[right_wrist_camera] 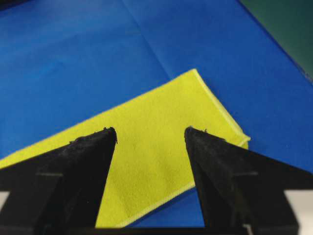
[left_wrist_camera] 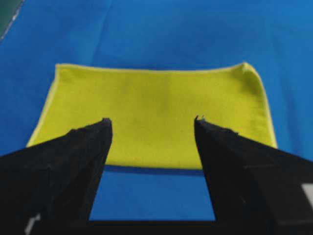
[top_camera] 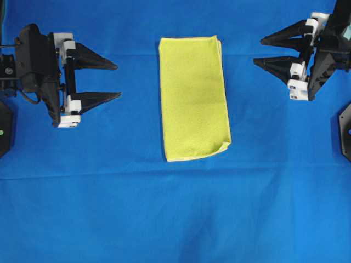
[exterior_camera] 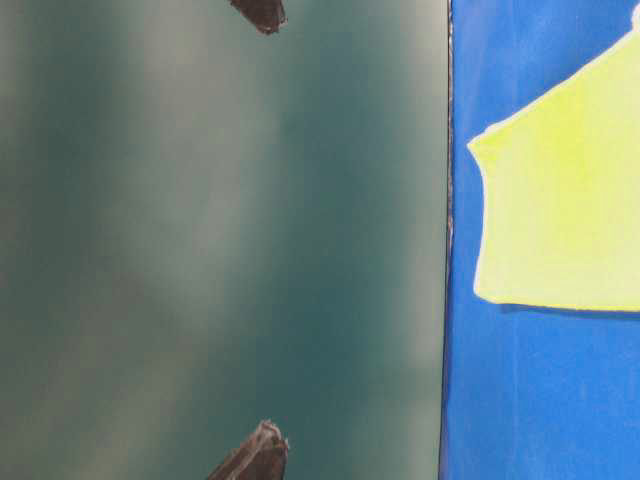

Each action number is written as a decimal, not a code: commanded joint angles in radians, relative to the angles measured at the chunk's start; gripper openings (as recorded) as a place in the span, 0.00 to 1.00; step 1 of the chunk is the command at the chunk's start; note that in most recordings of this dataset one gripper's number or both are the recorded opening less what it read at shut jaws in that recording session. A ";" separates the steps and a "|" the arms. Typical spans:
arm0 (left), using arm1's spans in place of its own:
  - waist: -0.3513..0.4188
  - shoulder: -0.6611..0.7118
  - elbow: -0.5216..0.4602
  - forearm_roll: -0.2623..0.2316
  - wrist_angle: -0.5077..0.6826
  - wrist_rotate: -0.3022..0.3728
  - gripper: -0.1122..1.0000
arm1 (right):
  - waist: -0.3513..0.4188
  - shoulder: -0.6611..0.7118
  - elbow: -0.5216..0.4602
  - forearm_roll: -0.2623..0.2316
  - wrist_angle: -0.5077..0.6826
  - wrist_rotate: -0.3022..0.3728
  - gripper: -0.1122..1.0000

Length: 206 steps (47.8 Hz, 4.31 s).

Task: Fold the yellow towel.
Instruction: 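Move both grippers to the strip's top corners and grasp them, then lift the top end with both grippers and fold it down over the bottom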

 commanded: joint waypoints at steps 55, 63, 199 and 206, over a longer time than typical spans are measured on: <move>0.347 0.850 -0.442 -0.003 -0.106 -0.005 0.69 | -0.190 0.801 -0.393 -0.044 0.081 -0.017 0.65; 0.345 0.868 -0.445 0.000 -0.104 0.014 0.61 | -0.198 0.818 -0.390 -0.044 0.086 -0.015 0.60; -0.104 0.664 -0.296 0.000 0.081 0.023 0.13 | 0.241 0.552 -0.173 -0.009 0.209 0.137 0.14; -0.104 0.669 -0.307 0.002 0.080 0.023 0.13 | 0.241 0.552 -0.175 -0.009 0.198 0.138 0.14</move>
